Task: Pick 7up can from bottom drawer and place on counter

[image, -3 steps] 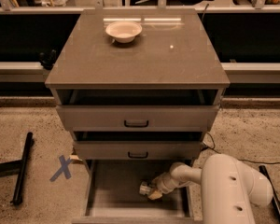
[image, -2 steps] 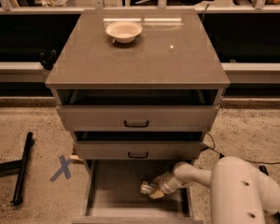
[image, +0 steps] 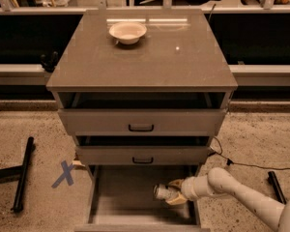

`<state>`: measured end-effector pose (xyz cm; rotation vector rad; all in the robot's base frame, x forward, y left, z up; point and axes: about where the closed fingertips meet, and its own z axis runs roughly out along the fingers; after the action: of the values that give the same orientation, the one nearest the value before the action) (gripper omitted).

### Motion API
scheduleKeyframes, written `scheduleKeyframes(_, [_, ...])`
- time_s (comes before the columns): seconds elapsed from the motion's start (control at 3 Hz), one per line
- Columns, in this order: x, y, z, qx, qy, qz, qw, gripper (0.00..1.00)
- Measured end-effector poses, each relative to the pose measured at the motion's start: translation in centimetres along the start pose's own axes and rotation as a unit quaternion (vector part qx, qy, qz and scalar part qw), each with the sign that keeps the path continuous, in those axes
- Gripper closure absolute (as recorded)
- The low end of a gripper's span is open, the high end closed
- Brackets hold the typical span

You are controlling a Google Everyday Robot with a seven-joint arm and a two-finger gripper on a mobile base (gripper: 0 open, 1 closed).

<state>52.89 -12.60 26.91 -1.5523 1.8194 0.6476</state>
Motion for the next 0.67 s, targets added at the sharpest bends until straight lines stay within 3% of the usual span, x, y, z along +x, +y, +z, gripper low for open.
scheduleKeyframes(0.67, [-0.63,0.18,-0.48,0.0,-0.008,-0.004,1.0,1.0])
